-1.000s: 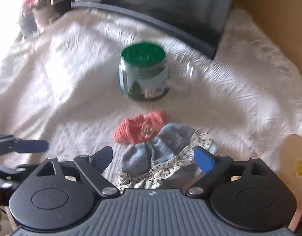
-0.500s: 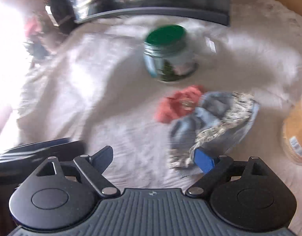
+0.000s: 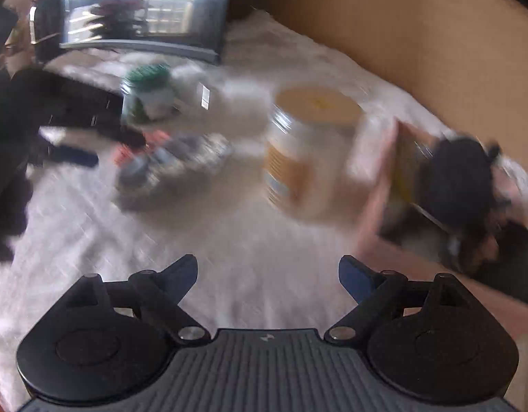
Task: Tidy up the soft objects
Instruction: 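Move both tools back to the grey socks and pink knit sock, then close the left tool on the grey sock with pink knit cuff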
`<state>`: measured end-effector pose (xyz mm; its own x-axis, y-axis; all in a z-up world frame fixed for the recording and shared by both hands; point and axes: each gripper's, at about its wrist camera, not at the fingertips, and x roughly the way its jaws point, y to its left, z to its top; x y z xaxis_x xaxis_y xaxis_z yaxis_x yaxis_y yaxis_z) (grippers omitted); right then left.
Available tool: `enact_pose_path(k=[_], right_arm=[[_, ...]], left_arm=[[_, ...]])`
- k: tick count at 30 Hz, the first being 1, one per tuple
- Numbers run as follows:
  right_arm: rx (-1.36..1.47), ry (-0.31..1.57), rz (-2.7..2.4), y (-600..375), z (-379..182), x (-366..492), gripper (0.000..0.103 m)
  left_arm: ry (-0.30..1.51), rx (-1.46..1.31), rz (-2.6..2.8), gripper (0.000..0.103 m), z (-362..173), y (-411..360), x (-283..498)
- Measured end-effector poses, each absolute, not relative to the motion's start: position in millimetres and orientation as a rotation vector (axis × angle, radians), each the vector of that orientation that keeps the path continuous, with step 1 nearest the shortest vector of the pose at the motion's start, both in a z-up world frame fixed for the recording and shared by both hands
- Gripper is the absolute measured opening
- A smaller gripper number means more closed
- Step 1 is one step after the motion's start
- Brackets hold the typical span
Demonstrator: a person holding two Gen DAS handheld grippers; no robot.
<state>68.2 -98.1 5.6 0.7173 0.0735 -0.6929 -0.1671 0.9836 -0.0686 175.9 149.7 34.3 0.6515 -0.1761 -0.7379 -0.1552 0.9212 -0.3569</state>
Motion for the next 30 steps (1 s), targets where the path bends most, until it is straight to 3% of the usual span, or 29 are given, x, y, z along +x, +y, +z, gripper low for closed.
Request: enact_pose_path(k=[7,11,26,28,30], right_arm=[[-0.023,0.805,0.150,-128.1,-18.1,67.1,0.090],[-0.001,0.785,0.176,-127.6,-24.4,66.3,0.103],[-0.051,0.755,0.170,-116.4,-25.5,64.0,0.103],[-0.051,0.769,0.160,-114.4,-24.9,66.2,0.103],[-0.057,0.777,0.158,-113.1,-24.3,67.5,0.103]], left_arm=[[0.876,-0.353,0.073,0.075,30.0,116.5,212.2],[0.907,-0.183,0.120,0.075,22.0,94.9,225.2],[0.855,0.021,0.023,0.078,9.8,82.2,204.7],[0.832,0.014,0.009,0.071,9.3,86.0,198.5],[0.810,-0.013,0.020,0.030,12.8,93.7,193.5]])
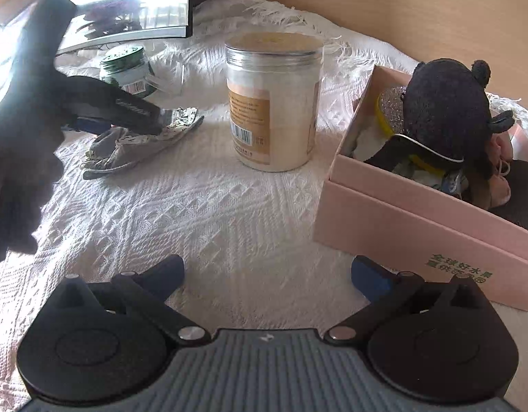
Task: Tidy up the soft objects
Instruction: 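Close the left tool on the grey sock with pink knit cuff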
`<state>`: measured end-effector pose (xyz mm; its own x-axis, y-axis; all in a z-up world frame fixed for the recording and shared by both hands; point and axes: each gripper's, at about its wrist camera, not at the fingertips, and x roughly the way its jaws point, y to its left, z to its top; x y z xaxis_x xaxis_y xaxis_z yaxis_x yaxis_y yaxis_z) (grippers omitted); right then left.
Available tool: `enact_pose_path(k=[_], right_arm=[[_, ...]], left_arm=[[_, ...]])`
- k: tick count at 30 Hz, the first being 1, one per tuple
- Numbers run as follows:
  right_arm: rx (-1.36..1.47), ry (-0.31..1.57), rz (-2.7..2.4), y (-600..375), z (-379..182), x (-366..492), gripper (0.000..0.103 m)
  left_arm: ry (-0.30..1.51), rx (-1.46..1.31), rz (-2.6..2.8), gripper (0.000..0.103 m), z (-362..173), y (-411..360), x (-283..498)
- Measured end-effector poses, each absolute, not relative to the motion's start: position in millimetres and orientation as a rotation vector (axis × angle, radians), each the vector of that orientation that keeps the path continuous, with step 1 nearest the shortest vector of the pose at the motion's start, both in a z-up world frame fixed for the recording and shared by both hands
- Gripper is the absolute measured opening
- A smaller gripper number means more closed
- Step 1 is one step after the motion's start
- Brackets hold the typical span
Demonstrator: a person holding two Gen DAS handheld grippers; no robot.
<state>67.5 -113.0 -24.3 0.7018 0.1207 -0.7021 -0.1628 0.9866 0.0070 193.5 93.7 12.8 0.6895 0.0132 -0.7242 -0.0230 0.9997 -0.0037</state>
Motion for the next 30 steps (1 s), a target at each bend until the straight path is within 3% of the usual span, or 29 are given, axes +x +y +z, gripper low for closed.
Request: enact_pose_path(k=[1,3,12,19,22,29,30], right_arm=[[-0.064,0.783,0.160,-112.3,-23.6,68.0,0.103],[-0.099,0.803,0.167,-106.3,-19.3,70.3,0.103],[-0.409,0.560,0.288,-6.0,48.8,97.0,0.101],[-0.753,0.551,0.307,72.2,33.7,205.0,0.048],[-0.893,0.558,0.314,91.0,11.1,227.4,0.041],[-1.177,0.470,0.326,109.9,-29.9,234.3,0.040],[-1.198,0.463,0.321,112.7,-34.0,237.2,0.033]], left_arm=[[0.801,-0.050,-0.004,0.020,14.5,100.7,190.9],[0.786,-0.108,-0.032,0.016,18.5,114.2,185.5],[0.691,-0.255,-0.049,0.016,47.8,197.6,161.2],[0.744,-0.366,-0.079,0.016,35.5,264.6,144.9],[0.739,-0.417,-0.095,0.016,28.6,278.9,132.9],[0.732,-0.436,-0.126,0.016,32.1,286.6,121.1],[0.732,-0.438,-0.128,0.016,31.9,287.3,120.3]])
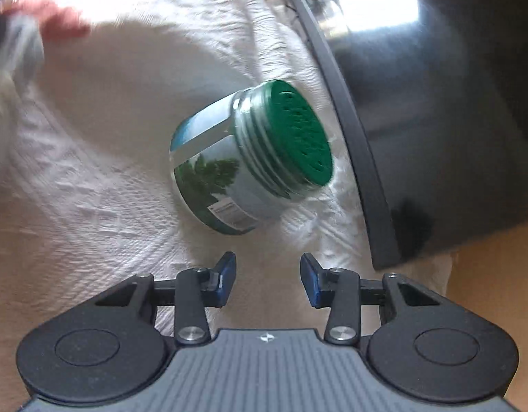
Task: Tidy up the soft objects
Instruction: 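Close the left tool on the grey sock with pink knit cuff, then lift the sock with the left tool while the right tool reaches the patterned sock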
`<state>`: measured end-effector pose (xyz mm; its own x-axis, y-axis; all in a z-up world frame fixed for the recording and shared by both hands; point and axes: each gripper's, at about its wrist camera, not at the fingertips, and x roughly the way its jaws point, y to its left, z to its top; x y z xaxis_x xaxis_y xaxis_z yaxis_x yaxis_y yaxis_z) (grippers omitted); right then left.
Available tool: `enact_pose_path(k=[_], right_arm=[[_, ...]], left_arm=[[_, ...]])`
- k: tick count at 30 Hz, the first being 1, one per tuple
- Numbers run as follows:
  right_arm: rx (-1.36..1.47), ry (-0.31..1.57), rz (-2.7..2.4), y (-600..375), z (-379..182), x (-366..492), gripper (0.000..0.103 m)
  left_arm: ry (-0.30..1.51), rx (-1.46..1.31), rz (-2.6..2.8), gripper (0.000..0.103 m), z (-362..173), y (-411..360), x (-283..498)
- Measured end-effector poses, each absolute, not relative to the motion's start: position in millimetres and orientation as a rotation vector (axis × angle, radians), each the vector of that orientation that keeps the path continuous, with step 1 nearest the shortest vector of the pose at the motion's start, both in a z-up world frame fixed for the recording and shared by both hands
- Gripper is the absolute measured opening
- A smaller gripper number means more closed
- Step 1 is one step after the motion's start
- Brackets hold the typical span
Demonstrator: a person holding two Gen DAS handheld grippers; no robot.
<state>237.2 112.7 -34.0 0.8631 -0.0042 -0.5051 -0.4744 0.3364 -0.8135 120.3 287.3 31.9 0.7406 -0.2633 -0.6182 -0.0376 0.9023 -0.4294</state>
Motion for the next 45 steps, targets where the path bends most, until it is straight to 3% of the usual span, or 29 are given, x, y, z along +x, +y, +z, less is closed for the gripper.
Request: enact_pose_path(k=[1,3,12,20,21,23,24,25,31,38,41,45], right_arm=[[-1.218,0.459,0.321,115.0,-37.2,237.8,0.023],[-1.242,0.456,0.306,117.7,-40.7,239.2,0.013],[-0.684,0.562,0.280,79.3,47.0,198.6,0.007],[-0.469,0.676,0.282,50.5,50.3,180.2,0.008],[-0.426,0.687,0.286,44.5,51.3,175.8,0.016],[-0.325,0.709,0.304,34.5,50.8,172.5,0.052],[-0.270,0.698,0.309,30.8,49.3,172.9,0.082],[-0.227,0.680,0.310,29.1,46.9,173.4,0.091],[-0.089,0.729,0.325,37.9,20.8,212.0,0.091],[-0.120,0.796,0.333,53.5,-4.0,234.4,0.089],[-0.190,0.795,0.341,62.0,-0.8,228.3,0.062],[-0.213,0.762,0.333,56.6,20.9,212.6,0.062]], left_arm=[[0.733,-0.439,-0.129,0.016,31.1,286.8,120.7],[0.735,-0.440,-0.133,0.016,31.0,287.2,119.2],[0.740,-0.454,-0.151,0.016,39.4,282.5,123.2],[0.735,-0.353,-0.185,0.016,60.2,262.5,141.4],[0.734,-0.346,-0.185,0.016,61.8,261.3,141.1],[0.744,-0.339,-0.179,0.016,61.2,260.2,140.7],[0.751,-0.336,-0.177,0.016,60.5,260.0,140.6],[0.756,-0.333,-0.178,0.016,60.3,259.9,140.2],[0.769,-0.294,-0.175,0.016,65.0,262.7,137.0],[0.798,-0.243,-0.176,0.014,60.8,259.1,138.6],[0.798,-0.201,-0.198,0.013,62.3,253.6,142.1],[0.780,-0.125,-0.207,0.012,69.1,244.5,146.6]])
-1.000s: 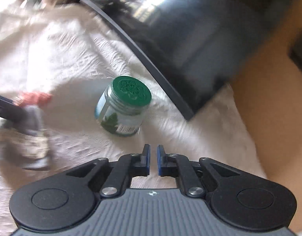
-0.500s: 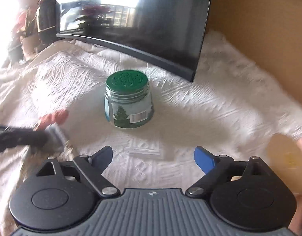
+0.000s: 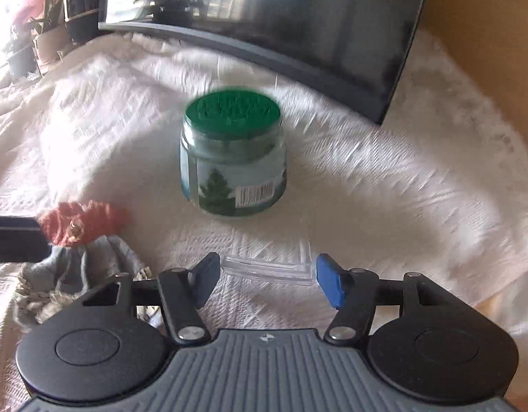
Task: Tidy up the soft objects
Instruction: 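Lift the sock with the left tool while the right tool reaches the patterned sock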
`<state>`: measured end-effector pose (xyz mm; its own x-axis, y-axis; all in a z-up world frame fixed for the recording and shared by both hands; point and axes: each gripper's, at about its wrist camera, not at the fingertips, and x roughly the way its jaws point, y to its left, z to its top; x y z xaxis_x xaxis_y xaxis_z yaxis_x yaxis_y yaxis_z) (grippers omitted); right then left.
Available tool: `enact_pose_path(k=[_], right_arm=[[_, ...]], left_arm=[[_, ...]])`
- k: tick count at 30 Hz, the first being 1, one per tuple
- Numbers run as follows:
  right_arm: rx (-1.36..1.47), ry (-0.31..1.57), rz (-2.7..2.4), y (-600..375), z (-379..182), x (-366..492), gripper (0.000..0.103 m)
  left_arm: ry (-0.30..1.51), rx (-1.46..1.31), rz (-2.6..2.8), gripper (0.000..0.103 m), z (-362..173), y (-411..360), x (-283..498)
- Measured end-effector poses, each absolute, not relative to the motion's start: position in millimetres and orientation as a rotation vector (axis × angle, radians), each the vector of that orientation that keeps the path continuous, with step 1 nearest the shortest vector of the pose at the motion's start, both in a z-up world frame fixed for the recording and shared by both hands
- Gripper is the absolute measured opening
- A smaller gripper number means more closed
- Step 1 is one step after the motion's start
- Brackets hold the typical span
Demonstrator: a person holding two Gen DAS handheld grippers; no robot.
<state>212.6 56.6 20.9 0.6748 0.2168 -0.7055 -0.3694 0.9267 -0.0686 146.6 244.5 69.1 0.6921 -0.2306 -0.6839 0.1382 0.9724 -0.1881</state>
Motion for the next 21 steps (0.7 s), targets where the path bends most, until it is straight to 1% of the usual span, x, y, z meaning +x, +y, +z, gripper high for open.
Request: enact_pose_path(k=[3,7,8,11,14,15,16,17,18,19,21], right_arm=[[-0.203,0.744,0.323,45.4,35.8,199.5,0.062],[-0.193,0.752,0.321,33.9,33.1,183.6,0.062],[-0.204,0.755,0.312,32.2,29.2,178.5,0.062],[-0.229,0.762,0.279,25.6,17.0,164.6,0.062],[-0.221,0.774,0.277,15.6,9.2,150.6,0.063],[-0.214,0.775,0.276,12.3,7.1,146.2,0.066],[-0.210,0.776,0.274,10.1,4.3,142.8,0.075],[-0.208,0.772,0.272,7.9,2.5,138.1,0.079],[-0.211,0.762,0.269,6.1,0.8,131.8,0.083],[-0.220,0.754,0.269,5.7,-0.5,126.0,0.083],[-0.254,0.744,0.276,4.6,-4.7,114.0,0.085]], left_arm=[[0.790,-0.172,-0.152,0.012,64.7,249.9,144.3],[0.885,-0.405,-0.089,0.012,38.3,274.3,145.9],[0.893,-0.452,-0.068,0.014,32.4,280.1,145.0],[0.862,-0.473,0.058,0.014,26.7,289.4,137.2],[0.837,-0.550,0.127,0.016,24.6,296.5,137.6],[0.835,-0.559,0.129,0.016,24.5,295.6,140.9],[0.835,-0.553,0.126,0.017,24.9,292.3,144.8],[0.834,-0.541,0.122,0.022,26.0,287.6,148.6],[0.830,-0.529,0.113,0.030,27.1,282.9,151.9],[0.828,-0.516,0.098,0.033,27.9,276.5,156.3],[0.832,-0.488,0.071,0.034,29.7,263.0,166.5]])
